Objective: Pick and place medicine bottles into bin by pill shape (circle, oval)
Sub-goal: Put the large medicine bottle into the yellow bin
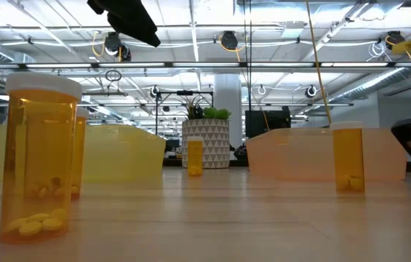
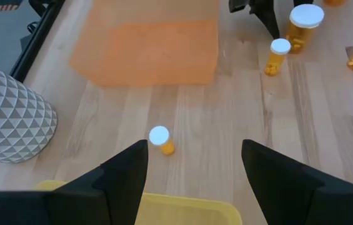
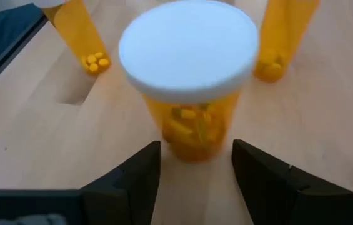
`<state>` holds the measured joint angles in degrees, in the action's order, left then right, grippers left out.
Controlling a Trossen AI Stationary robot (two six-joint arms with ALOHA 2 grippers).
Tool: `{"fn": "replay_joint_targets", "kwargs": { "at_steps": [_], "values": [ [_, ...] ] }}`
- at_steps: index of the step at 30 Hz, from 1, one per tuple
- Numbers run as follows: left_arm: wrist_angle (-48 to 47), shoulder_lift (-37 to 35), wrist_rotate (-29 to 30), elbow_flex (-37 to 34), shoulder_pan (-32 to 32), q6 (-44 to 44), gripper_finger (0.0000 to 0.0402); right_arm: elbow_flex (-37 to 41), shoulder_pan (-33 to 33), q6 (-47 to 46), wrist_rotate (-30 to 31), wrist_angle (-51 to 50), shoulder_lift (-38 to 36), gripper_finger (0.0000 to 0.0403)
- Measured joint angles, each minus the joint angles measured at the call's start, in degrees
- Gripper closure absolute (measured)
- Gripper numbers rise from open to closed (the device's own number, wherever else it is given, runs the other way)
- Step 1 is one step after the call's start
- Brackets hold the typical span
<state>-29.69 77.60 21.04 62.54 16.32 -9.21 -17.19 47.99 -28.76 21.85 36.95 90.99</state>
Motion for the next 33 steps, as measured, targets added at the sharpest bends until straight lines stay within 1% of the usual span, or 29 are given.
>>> {"fn": "replay_joint_targets", "kwargs": {
  "at_steps": [5,13,16,19,26,33],
  "values": [
    [0.0,0.0,0.01,0.0,0.0,0.0,0.014,-2.16,0.0,0.23,0.16,0.42,3.11,0.0208],
    [0.0,0.0,0.01,0.0,0.0,0.0,0.014,-2.47,-0.02,1.24,0.26,6.31,7.05,0.0208],
    [0.0,0.0,0.01,0.0,0.0,0.15,0.014,-2.47,0.02,1.16,1.63,7.45,8.05,0.0207],
    [0.02,0.0,0.02,0.0,0.0,0.3,0.014,-2.49,0.04,1.13,1.91,7.91,8.45,0.0197],
    [0.0,0.0,0.04,0.0,0.0,0.48,0.014,-2.49,0.07,1.29,2.12,7.8,8.53,0.0156],
    [0.02,0.0,0.04,-0.02,0.0,0.48,0.014,-2.48,-0.2,2.87,2.77,8.01,8.6,0.0154]
  ]
}}
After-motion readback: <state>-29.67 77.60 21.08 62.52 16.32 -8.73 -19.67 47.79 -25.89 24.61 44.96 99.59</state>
